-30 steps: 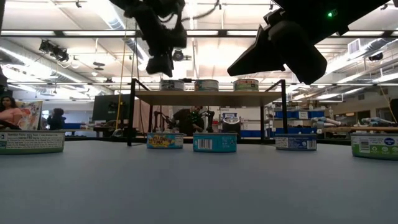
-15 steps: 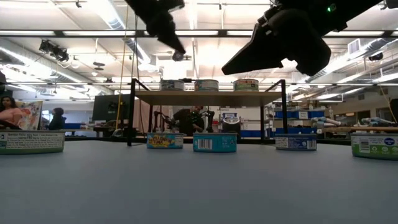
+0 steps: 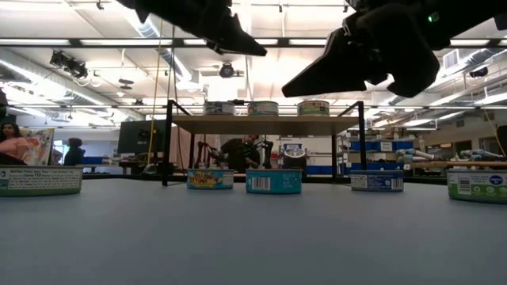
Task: Stack canned seafood by type on shelf
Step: Put the green tuna can on the shelf aligned with the other green tuna can
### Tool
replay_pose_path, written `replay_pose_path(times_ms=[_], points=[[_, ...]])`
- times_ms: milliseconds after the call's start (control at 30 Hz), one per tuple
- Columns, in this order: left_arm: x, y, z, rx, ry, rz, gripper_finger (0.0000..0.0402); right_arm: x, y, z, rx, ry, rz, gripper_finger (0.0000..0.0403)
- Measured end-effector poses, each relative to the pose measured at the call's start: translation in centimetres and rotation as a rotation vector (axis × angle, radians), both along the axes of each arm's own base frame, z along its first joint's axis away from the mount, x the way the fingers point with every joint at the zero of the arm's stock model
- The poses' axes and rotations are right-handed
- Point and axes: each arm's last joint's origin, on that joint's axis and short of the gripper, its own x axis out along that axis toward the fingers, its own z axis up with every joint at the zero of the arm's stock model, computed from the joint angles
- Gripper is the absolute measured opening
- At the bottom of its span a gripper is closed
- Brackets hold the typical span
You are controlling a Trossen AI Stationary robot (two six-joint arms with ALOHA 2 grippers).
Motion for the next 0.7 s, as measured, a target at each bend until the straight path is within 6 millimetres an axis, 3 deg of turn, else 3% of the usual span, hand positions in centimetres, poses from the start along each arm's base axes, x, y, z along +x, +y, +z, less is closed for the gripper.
replay_pose_path(times_ms=[167, 333, 700], points=[[-0.7, -1.5, -2.7, 0.004, -0.074, -0.049, 0.0002, -0.3, -0.3, -0.6, 0.031, 0.008, -0.017, 0.0005], [-1.4, -3.3, -3.9, -0.009, -0.047, -0.101, 0.0001, -0.1, -0.8, -0.7, 0.12, 0.011, -0.011, 0.0015], [-2.0, -6.8, -4.6, -0.12, 0.126, -0.168, 0.0001, 0.2, -1.4, -0.8, 0.144, 0.027, -0.007, 0.002]])
